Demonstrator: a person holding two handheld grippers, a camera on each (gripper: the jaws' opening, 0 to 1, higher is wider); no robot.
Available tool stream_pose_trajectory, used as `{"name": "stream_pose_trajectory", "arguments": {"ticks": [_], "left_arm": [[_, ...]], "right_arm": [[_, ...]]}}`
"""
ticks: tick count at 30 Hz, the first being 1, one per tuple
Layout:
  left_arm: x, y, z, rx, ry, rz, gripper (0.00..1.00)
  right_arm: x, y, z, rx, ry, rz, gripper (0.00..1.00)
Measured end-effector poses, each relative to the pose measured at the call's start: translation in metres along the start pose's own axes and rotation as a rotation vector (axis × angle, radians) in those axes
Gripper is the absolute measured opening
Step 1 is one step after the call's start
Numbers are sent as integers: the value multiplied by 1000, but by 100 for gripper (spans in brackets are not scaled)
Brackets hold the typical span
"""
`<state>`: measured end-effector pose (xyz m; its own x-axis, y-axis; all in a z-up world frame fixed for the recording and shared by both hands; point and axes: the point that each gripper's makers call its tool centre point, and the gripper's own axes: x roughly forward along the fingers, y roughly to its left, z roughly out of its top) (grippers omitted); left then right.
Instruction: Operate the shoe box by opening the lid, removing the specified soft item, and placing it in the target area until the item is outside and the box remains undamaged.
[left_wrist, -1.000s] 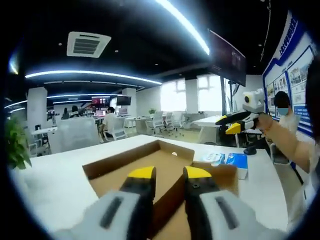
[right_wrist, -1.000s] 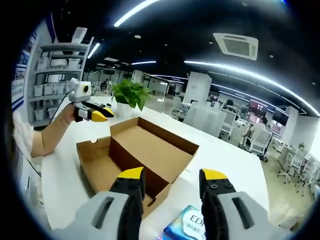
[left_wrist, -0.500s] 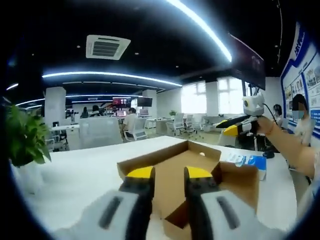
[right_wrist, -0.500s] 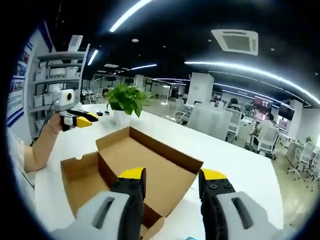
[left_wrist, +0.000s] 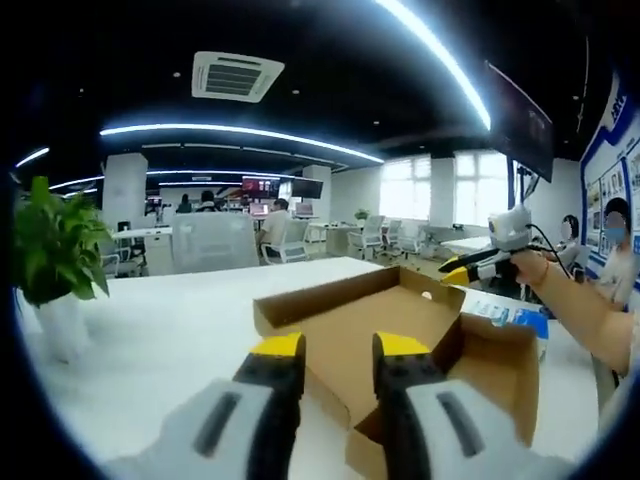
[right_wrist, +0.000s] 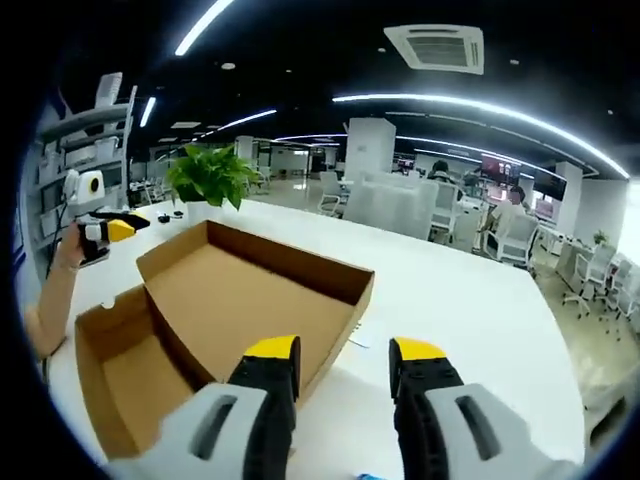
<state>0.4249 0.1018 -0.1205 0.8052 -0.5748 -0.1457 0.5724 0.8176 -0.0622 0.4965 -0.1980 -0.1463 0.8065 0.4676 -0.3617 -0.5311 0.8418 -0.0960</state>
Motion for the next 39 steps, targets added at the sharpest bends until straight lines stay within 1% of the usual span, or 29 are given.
{"name": "stream_pose_trajectory", "arguments": {"ticks": [2,5,8,12,15,17,20,24,31,33,37,39], "left_arm": [[2,4,-8,-3,28,18,29],[4,7,-15,-5,47,27,29],[7,9,-19,-22,64,25,29],[12,9,-22,-20,82,18,28],[13,8,-26,-17,94,16,28],[15,8,-27,-23,99,10,28],[16,6,-30,-30,107,3,28],[18,6,-31,-38,109,-4,28],[20,9,-31,-56,105,-5,27],[20,9,-32,-52,108,0,27],[20,10,-32,-69,105,5,26],[20,11,-31,-78,102,20,25]], "right_arm": [[1,-1,-2,14,3,-11,32],[3,-1,-4,31,7,-9,31],[6,2,-6,56,11,0,28],[9,5,-6,46,11,-3,22],[10,7,-5,45,15,3,15],[12,11,-5,41,15,12,7],[14,10,-3,20,19,-14,6],[13,8,-2,24,20,-27,5],[9,9,0,7,2,-63,3],[7,10,1,1,-17,-73,2],[4,9,3,-7,-63,-96,2],[2,10,4,-12,-89,-104,2]]}}
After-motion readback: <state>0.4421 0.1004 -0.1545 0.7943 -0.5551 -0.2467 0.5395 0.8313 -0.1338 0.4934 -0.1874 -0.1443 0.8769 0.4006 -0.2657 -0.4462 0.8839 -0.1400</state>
